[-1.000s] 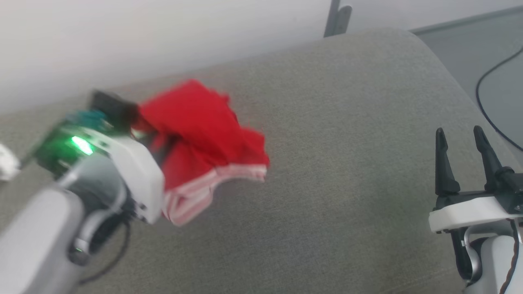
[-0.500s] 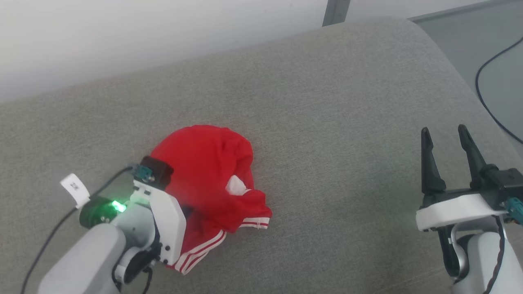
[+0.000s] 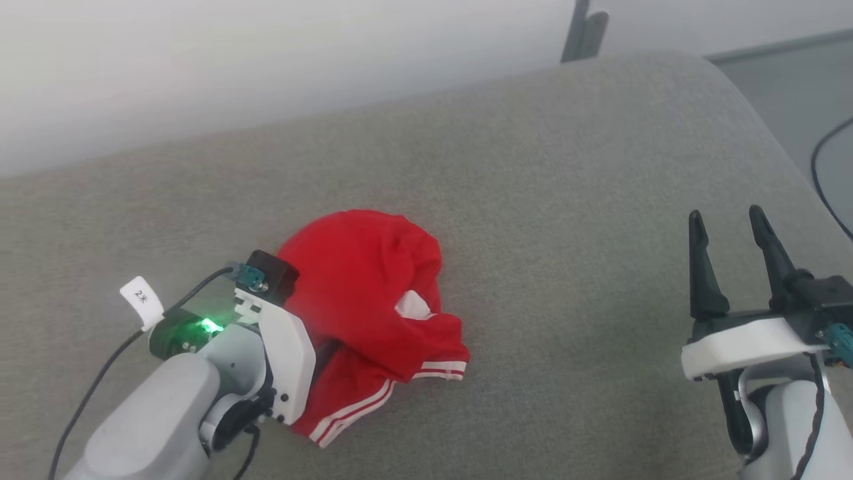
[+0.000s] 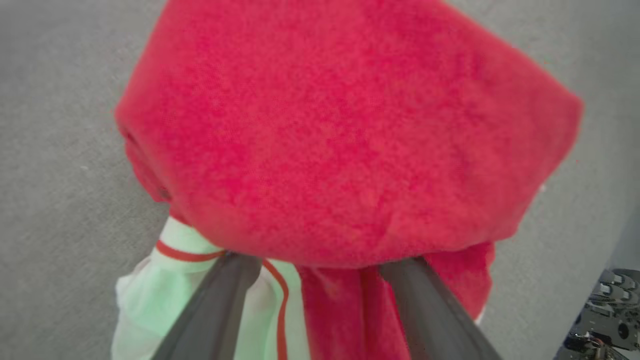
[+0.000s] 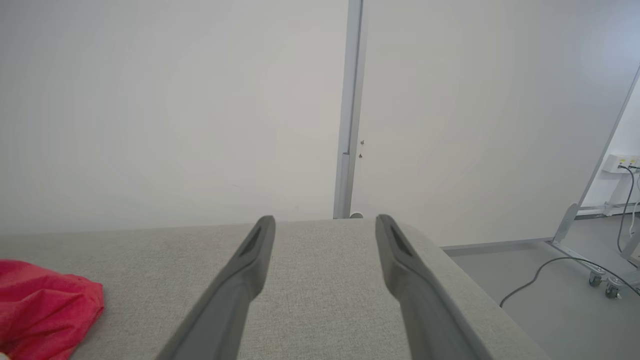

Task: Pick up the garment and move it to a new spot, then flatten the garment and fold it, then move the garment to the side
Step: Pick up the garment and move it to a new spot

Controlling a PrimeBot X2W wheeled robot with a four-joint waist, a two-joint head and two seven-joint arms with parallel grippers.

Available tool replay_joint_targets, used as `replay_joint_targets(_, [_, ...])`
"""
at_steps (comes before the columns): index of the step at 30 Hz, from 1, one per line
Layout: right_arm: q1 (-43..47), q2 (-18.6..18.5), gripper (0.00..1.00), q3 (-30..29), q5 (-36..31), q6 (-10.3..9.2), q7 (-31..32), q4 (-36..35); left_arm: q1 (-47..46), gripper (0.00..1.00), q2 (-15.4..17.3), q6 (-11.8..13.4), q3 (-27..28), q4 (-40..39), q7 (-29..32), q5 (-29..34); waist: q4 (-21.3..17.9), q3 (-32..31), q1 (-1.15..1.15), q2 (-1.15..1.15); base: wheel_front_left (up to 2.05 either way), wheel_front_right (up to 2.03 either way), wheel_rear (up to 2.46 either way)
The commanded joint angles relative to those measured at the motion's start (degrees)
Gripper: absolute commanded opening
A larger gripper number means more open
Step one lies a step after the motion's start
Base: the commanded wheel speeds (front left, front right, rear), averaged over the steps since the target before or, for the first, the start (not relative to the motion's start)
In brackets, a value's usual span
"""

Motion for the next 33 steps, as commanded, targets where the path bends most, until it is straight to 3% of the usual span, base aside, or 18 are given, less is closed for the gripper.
replay_joint_targets(1, [0.7,-0.4,1.00,0.0,-0.4,-0.04,-0.2,0.1,0.2,1.00,0.7,0.1,0.4,-0.7,-0.8,0.9,1.3,-1.5,0.00,0.00,0.00,0.00,0.00])
replay_joint_targets(7, [2.3,-1.2,1.00,0.2,-0.1,-0.03,-0.2,0.5,3.0,1.00,3.7,1.5,3.4,-5.0,-5.8,0.4,4.1,-4.6,0.00,0.00,0.00,0.00,0.00])
replay_joint_targets(14, [3.8,-1.9,1.00,0.5,0.3,-0.04,-0.2,0.4,9.8,1.00,7.2,3.4,9.5,-9.7,-17.4,-0.6,7.1,-7.2,0.00,0.00,0.00,0.00,0.00])
replay_joint_targets(24, [6.5,-2.2,1.00,-0.2,0.9,-0.03,-0.2,0.1,22.1,1.00,8.9,7.9,17.6,-12.7,-33.5,-1.8,11.5,-9.2,0.00,0.00,0.00,0.00,0.00])
replay_joint_targets(33, [7.9,-1.9,1.00,-0.9,1.1,-0.04,-0.2,-0.3,30.1,1.00,8.7,9.2,22.6,-13.5,-39.1,-3.3,14.4,-10.3,0.00,0.00,0.00,0.00,0.00])
